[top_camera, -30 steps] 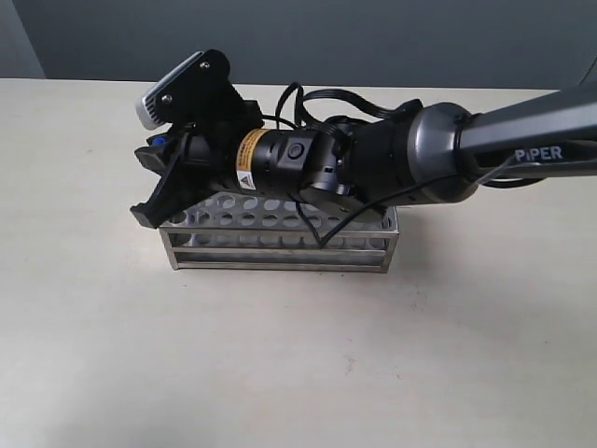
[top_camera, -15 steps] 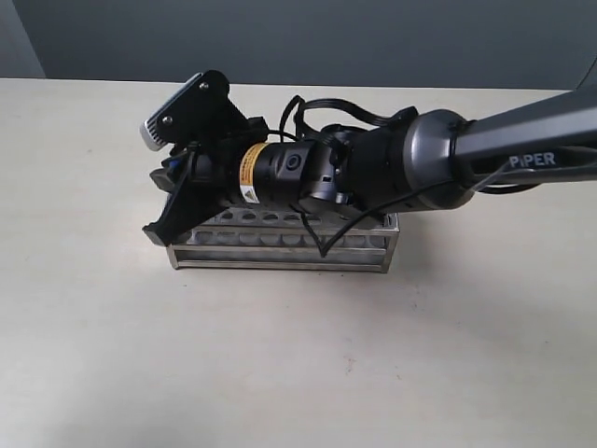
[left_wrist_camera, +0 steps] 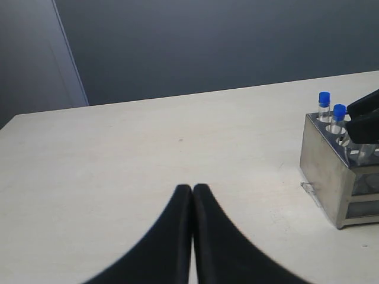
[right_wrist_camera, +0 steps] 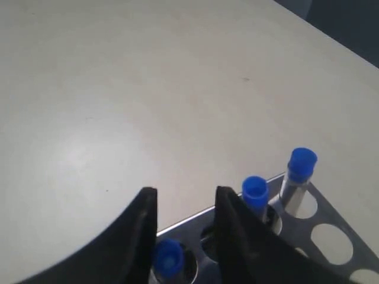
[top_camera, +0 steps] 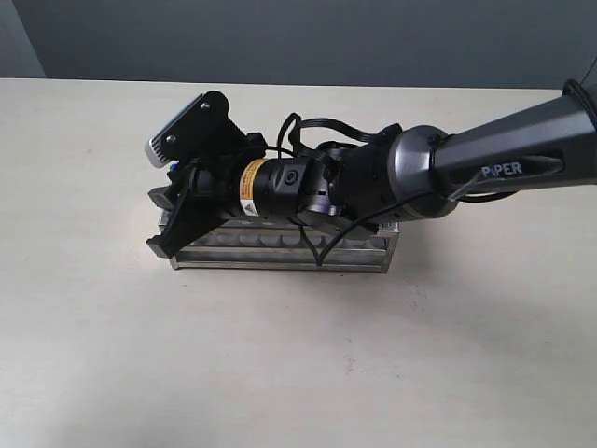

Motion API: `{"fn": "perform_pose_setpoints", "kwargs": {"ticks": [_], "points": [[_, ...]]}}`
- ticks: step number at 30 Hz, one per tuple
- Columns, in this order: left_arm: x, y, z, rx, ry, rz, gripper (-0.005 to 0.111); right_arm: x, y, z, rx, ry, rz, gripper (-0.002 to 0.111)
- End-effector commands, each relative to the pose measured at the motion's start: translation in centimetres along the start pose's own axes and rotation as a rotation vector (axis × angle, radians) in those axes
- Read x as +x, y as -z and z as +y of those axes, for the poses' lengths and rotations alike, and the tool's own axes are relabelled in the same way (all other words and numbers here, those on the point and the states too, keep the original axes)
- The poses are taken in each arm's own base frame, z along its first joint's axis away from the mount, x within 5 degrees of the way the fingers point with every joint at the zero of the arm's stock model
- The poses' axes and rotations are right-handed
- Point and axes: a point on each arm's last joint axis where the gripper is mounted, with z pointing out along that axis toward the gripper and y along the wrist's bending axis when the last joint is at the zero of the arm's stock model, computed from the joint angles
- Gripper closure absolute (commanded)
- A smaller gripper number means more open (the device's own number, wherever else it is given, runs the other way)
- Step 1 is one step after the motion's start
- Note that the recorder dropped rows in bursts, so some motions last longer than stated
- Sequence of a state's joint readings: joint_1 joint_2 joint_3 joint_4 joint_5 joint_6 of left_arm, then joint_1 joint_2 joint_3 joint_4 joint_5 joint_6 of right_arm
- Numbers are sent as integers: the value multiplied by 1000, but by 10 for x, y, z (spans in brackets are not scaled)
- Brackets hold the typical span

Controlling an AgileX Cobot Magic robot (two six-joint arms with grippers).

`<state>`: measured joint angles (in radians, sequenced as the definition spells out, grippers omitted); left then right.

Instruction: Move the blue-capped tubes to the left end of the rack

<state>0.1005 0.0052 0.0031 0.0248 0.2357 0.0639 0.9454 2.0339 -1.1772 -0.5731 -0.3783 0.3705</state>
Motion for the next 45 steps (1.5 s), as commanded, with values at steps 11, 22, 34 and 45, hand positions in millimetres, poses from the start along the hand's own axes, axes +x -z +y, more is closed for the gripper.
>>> {"fn": "perform_pose_setpoints", "kwargs": {"ticks": [11,22,34,45], "points": [[-2,1,0,3,1,-12,106,-81,85,-34,187,52,-97,108],[-2,1,0,3,1,-12,106,-20,307,-84,736,-192,-106,108],[-2,1,0,3,1,-12,106,55,353,-24,838,-411,-90,108],[-2,1,0,3,1,-12,106,54,354,-23,834,-405,-100,108]]}}
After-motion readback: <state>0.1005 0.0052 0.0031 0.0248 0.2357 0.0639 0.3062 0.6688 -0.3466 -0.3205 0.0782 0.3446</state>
